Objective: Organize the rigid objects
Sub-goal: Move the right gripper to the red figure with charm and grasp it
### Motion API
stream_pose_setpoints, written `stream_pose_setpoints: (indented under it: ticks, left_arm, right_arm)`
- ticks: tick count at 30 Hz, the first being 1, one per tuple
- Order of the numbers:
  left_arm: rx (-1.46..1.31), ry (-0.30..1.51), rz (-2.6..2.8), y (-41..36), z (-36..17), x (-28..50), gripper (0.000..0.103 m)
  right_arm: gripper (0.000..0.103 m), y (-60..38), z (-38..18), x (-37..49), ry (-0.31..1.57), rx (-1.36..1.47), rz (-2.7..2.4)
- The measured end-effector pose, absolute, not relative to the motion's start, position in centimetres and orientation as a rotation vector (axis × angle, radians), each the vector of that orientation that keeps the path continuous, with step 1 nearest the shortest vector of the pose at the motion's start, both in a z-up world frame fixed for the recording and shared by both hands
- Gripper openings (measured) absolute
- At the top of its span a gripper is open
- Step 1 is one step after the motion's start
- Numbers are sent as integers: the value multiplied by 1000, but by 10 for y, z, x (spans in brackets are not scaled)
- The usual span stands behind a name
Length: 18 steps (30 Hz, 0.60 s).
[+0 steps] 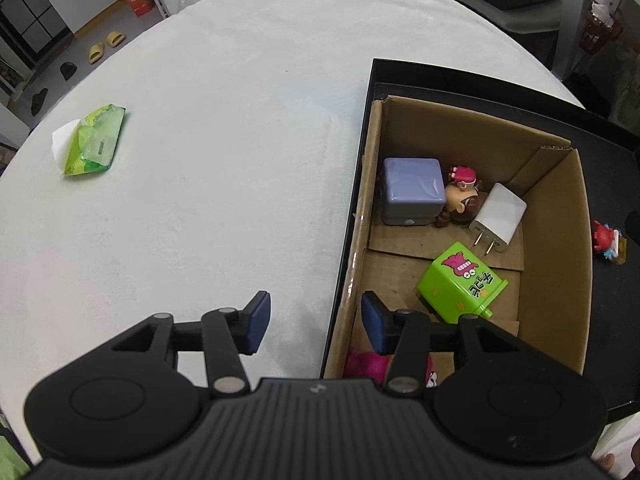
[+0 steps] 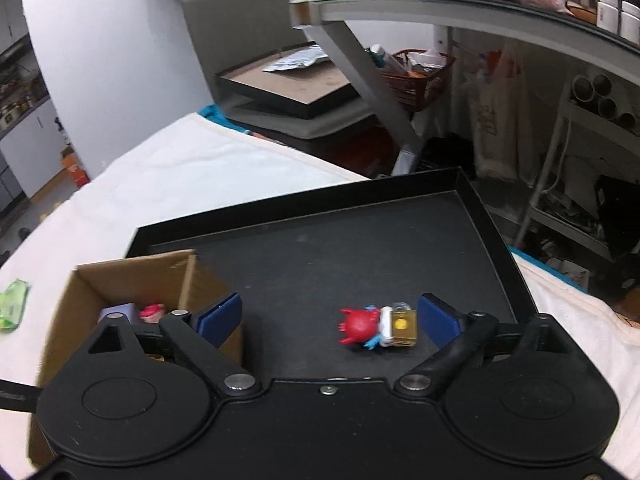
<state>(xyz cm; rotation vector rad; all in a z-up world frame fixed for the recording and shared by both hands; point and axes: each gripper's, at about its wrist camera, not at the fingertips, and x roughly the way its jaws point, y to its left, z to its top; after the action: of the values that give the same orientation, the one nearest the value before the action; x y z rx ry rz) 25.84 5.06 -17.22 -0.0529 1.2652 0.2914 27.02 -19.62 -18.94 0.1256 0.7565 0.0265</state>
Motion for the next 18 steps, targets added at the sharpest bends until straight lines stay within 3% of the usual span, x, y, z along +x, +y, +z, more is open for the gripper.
stream_pose_setpoints:
  ticks: [18]
  left_arm:
    - [-47,1365,321,26,-193,292,49]
  right_arm:
    - [98,-201,-234,303,857,50,-36]
